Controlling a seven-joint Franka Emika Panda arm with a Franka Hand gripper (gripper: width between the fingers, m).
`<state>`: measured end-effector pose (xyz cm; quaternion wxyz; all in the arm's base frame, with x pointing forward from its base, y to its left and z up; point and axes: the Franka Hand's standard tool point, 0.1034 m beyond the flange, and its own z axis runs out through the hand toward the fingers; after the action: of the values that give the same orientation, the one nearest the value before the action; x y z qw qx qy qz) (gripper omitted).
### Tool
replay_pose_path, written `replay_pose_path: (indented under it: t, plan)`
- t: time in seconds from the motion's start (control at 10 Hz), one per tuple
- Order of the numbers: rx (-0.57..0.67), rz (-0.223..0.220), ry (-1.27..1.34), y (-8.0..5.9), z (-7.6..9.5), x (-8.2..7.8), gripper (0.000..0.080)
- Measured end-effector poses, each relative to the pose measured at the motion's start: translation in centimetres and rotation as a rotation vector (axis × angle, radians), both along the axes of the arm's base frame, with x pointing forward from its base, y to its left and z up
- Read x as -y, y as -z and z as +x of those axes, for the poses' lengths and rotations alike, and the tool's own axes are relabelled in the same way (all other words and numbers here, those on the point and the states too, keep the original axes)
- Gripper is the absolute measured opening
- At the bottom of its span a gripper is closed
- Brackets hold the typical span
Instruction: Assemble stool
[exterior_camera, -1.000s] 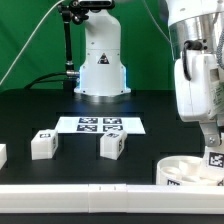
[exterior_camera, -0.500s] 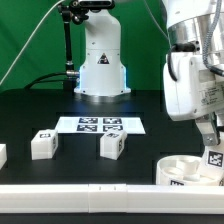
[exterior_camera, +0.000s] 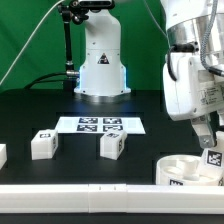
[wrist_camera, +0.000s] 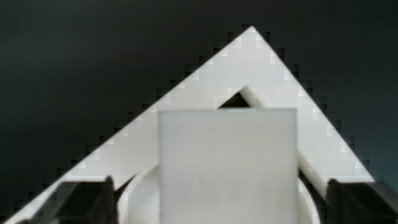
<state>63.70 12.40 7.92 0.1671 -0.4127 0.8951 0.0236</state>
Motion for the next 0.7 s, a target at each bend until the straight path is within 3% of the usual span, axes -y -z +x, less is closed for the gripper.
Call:
replay_pose_path:
  t: [0.5,0.7]
  plan:
    - [0.049,-0.131,-0.495,-2.0,-0.1,4.0,0.0649]
    - [0.039,-0.132,-0.482,-2.0,-0.2,4.0,0.0649]
